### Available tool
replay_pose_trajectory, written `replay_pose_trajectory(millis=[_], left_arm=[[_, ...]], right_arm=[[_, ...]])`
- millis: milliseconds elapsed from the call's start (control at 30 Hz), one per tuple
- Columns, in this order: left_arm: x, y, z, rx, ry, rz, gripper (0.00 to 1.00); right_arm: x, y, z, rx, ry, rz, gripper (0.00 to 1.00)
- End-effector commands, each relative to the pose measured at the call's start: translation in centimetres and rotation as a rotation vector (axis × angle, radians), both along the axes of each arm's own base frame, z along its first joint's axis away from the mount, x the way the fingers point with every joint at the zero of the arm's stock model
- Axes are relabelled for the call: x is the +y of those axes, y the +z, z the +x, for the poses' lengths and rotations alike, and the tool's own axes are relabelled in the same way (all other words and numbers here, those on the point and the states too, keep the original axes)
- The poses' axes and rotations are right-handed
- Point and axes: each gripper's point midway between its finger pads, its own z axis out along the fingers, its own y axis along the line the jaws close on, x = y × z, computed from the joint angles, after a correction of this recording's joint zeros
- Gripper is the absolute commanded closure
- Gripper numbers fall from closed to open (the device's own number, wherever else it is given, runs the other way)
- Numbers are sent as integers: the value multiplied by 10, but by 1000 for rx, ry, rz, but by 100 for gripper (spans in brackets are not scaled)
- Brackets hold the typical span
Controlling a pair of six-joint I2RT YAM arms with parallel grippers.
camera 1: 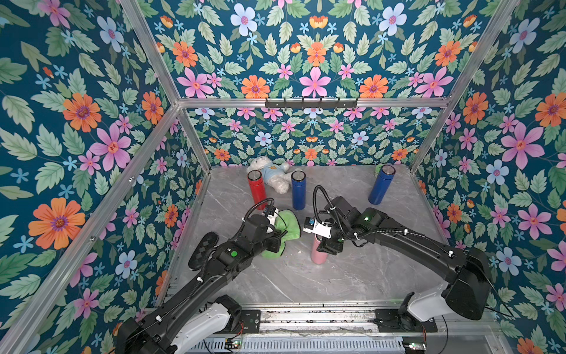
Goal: Wipe the surface of the thermos
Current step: Place the thermos at the center of the board.
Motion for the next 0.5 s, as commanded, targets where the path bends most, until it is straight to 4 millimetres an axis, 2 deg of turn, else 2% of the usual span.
replay_pose_trajectory(millis=[0,133,300,467], left_arm=[[16,0,-1,-10,36,76,100],[19,4,-1,-18,41,81,100],[23,12,0,-37,49,94,100],[23,14,1,-43,46,100,100]], right_arm=[[5,3,0,12,1,19,100],[3,-2,4,2,-10,6,100],[5,-1,6,-19,-28,31,74],[5,0,5,-18,-40,48,56]])
